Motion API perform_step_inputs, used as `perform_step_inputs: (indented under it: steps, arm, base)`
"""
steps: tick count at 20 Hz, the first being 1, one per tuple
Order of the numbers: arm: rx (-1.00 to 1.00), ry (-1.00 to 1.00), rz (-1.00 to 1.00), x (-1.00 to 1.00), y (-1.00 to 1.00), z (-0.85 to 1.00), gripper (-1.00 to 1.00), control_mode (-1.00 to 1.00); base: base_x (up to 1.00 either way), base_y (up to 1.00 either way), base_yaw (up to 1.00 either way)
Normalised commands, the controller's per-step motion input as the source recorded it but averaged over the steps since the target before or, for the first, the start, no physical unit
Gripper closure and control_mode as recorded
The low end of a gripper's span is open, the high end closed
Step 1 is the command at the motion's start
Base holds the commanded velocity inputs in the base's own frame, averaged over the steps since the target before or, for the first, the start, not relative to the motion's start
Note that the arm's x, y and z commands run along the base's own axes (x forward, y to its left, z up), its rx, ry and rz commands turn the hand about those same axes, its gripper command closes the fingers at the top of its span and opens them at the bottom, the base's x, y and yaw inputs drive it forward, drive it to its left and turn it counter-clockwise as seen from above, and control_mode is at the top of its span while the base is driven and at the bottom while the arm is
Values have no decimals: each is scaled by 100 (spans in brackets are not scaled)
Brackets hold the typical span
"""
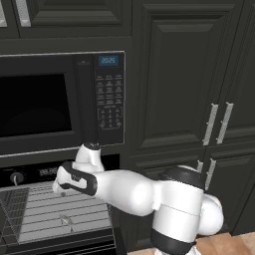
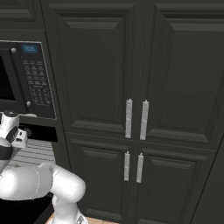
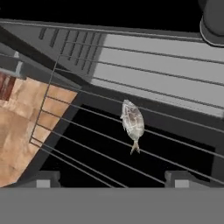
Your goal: Take the fish from the oven and place it on the plate on the counter.
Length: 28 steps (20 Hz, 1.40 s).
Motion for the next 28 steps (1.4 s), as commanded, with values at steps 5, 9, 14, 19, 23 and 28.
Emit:
perform_step_inputs:
  steps: [5, 9, 14, 19, 23, 28]
  arm:
    - [-6, 17, -24, 0, 0, -13, -100, -100]
    - [-16, 7, -23, 0, 0, -58, -100, -100]
    - [-17, 7, -24, 0, 0, -50, -100, -100]
    - [-8, 0, -22, 0, 0, -45, -100, -100]
    - [-1, -1, -15, 0, 0, -24, -100, -100]
    - [0, -4, -4, 6, 0, -40, -100, -100]
  base:
    - [0, 0, 0]
    - [0, 0, 0]
    - [0, 0, 0]
    - [0, 0, 0]
    - [0, 0, 0]
    - [0, 0, 0]
